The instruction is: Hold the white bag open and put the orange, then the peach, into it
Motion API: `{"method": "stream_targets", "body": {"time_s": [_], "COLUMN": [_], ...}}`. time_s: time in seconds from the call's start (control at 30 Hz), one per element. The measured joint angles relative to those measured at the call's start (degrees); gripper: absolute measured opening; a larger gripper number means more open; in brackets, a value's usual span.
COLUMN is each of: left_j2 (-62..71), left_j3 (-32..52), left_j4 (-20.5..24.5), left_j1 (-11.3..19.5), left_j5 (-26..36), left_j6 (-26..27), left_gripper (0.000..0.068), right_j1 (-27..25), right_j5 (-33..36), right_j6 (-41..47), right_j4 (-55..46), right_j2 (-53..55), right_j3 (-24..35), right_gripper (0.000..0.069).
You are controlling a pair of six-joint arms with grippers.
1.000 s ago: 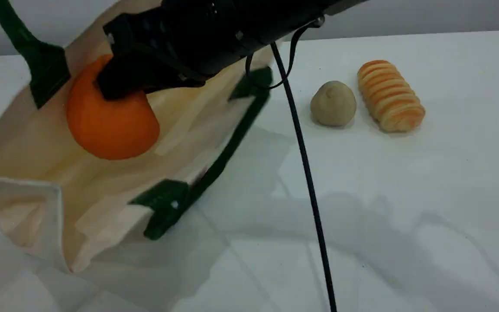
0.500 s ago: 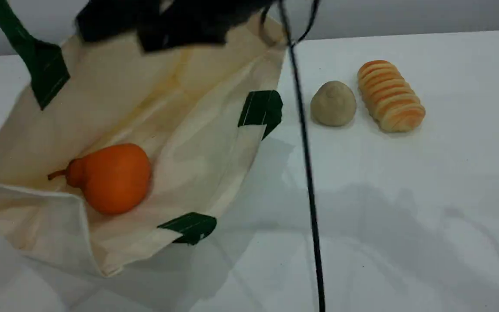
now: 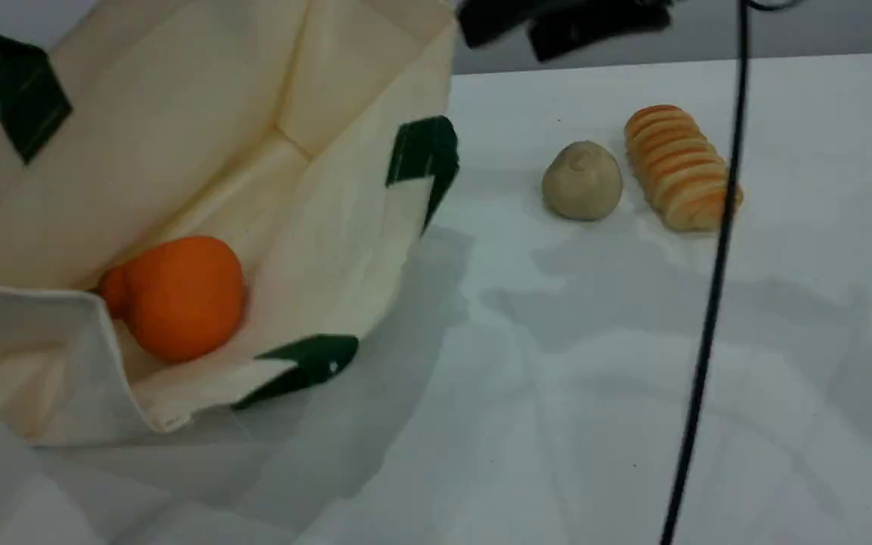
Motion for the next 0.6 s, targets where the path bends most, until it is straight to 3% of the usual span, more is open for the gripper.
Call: {"method": "stream_targets", "body": {"time_s": [0.2,0.6], "left_j2": [-0.8,-0.8], "left_j3": [-1.4,-1.5], "left_j4": [-0.6,-2.4], "left_j1": [0.0,0.0], "left_j5": [0.3,-2.4], "left_j6": [0.0,0.0], "left_gripper": [0.0072,0.0072], "right_j1": [0.1,0.2], "right_j5": [-5.2,-2.0], "right_j6": [-1.1,-5.0], "right_j4": [-0.2,6.5], "right_j2": [0.1,12.3], "right_j3": [4.5,4.5], "right_gripper": [0.0542,0.0542]}}
